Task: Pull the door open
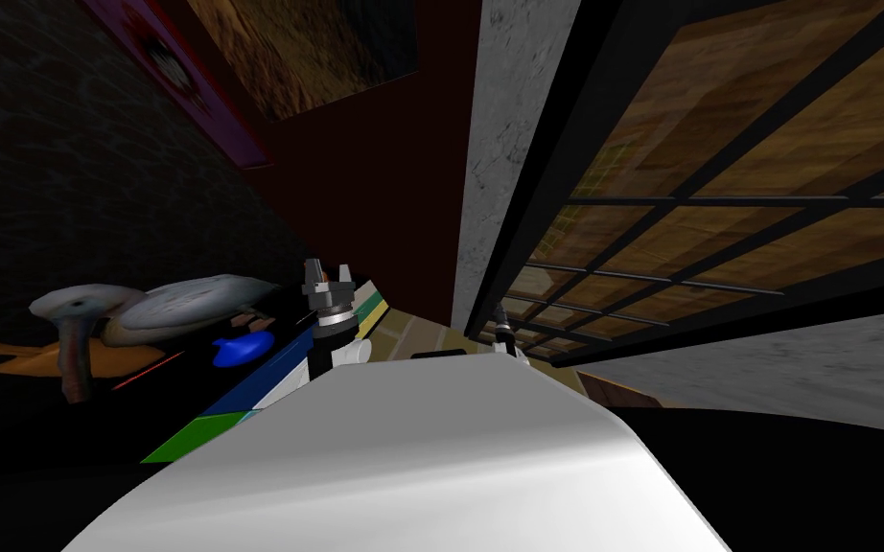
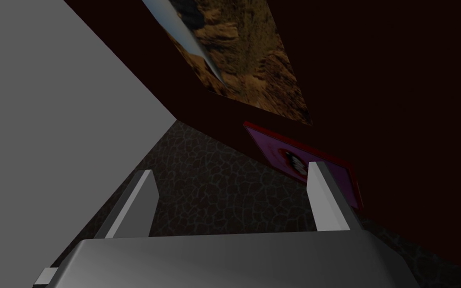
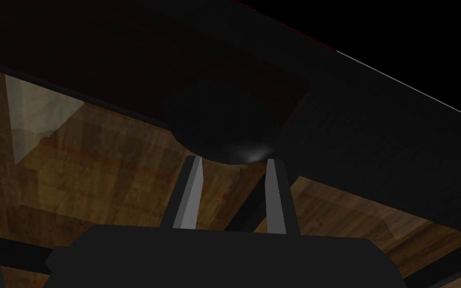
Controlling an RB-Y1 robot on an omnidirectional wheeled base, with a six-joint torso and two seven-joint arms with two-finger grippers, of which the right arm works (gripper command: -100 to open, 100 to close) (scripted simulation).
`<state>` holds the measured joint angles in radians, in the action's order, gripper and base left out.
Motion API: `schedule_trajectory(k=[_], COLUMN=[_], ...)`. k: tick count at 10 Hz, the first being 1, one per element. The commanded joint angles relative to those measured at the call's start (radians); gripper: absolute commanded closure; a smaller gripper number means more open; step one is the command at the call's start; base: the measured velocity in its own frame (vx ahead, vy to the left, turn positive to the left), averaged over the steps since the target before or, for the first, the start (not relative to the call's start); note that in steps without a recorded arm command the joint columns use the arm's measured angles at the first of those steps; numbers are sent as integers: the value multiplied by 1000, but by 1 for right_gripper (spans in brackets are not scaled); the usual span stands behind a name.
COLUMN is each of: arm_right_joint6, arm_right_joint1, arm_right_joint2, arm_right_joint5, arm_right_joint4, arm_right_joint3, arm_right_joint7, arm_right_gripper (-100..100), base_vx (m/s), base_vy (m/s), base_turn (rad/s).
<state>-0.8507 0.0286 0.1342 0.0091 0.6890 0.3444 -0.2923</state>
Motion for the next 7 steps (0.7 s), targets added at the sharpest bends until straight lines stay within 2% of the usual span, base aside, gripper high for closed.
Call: schedule_trajectory(k=[1, 4, 6, 7], arm_right_joint6=[-10, -11, -13, -13], arm_right_joint1=[12, 12, 12, 12], arm_right_joint2=[-9, -4, 5, 5], arm_right_joint5=[-10, -24, -52, -52], arm_right_joint4=[-19, -21, -24, -24], arm_right_joint3=[-28, -38, -58, -58], arm_right_joint7=[50, 95, 160, 178], arm_right_gripper=[100, 100, 100, 100], base_vx=[-28, -16, -27, -30], base_vy=[1, -7, 3, -12], base_turn=[23, 17, 26, 27])
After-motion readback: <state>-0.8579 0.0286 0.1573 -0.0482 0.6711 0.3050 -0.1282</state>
